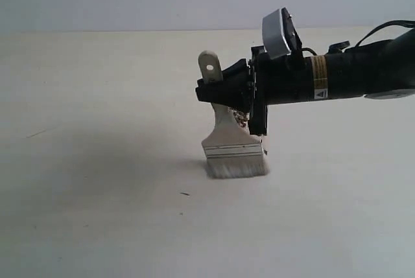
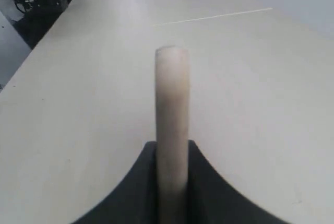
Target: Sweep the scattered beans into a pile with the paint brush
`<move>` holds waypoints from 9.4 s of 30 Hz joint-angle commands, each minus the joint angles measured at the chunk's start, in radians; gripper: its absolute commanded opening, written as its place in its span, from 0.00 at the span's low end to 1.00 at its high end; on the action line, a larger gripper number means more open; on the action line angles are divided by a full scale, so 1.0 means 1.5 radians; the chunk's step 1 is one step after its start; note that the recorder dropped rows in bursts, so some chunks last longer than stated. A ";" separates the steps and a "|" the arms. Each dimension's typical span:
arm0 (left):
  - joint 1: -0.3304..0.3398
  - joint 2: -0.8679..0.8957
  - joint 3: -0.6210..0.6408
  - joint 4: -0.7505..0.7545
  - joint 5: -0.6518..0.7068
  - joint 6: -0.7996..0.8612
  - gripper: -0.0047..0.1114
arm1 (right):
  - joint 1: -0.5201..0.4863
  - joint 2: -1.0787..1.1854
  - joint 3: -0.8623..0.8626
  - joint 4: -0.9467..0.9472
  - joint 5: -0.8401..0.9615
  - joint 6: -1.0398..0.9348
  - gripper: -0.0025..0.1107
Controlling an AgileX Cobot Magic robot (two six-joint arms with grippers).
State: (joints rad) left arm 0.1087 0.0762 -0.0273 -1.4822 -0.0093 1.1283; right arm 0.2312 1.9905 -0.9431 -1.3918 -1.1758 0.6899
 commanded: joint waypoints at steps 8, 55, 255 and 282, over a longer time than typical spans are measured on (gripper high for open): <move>0.002 0.002 0.002 -0.003 0.002 0.000 0.04 | 0.000 0.001 -0.065 0.004 0.078 0.015 0.02; 0.002 0.002 0.002 -0.003 0.002 0.000 0.04 | 0.194 -0.211 0.300 1.334 0.030 -0.524 0.02; 0.002 0.002 0.002 -0.003 0.002 0.000 0.04 | -0.069 -0.104 0.011 0.473 0.098 -0.135 0.02; 0.002 0.002 0.002 -0.003 0.002 0.000 0.04 | -0.117 0.195 -0.359 0.058 -0.030 0.136 0.02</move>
State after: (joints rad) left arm 0.1087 0.0762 -0.0273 -1.4822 -0.0093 1.1283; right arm 0.0620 2.2856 -1.4762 -1.3081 -1.2009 0.8866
